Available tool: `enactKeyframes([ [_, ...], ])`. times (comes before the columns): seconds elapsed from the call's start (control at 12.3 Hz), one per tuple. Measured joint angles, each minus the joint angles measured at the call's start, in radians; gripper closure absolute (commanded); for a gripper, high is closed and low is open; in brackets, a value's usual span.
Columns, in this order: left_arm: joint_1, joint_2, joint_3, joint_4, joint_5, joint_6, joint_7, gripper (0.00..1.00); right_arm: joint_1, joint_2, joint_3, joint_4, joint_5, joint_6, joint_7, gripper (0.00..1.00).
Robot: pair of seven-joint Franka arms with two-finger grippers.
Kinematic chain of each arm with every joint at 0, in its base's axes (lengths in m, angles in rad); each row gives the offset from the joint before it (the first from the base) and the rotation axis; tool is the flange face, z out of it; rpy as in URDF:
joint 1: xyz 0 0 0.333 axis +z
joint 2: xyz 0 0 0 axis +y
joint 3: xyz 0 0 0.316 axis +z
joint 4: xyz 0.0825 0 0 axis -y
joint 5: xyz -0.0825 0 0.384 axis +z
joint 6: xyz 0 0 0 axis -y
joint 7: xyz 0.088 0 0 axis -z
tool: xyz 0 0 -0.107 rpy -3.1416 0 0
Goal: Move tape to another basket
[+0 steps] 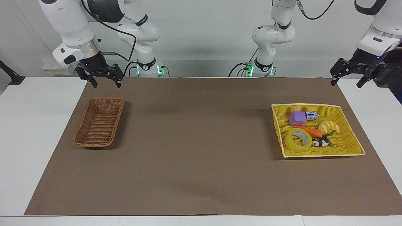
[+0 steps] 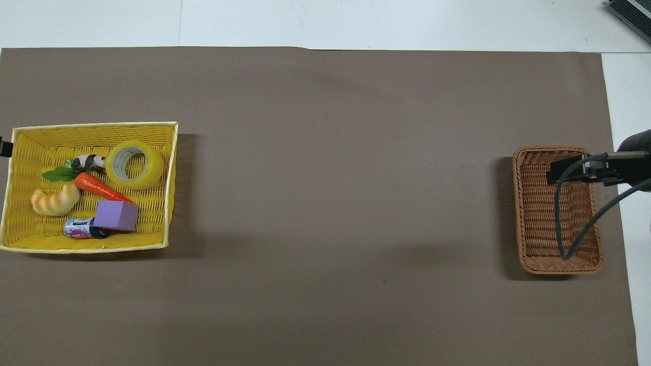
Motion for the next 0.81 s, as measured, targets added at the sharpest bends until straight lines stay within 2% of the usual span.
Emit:
enactKeyframes([
  [0.24,0.000,0.003,-0.005,-0.108,0.000,0.104,0.001,0.00,0.000,0.000,0.000,0.000,0.000,0.000,0.000,0.00],
  [0.81,-0.005,0.033,-0.016,-0.420,0.000,0.482,0.003,0.00,0.000,0.000,0.000,0.000,0.000,0.000,0.000,0.00],
])
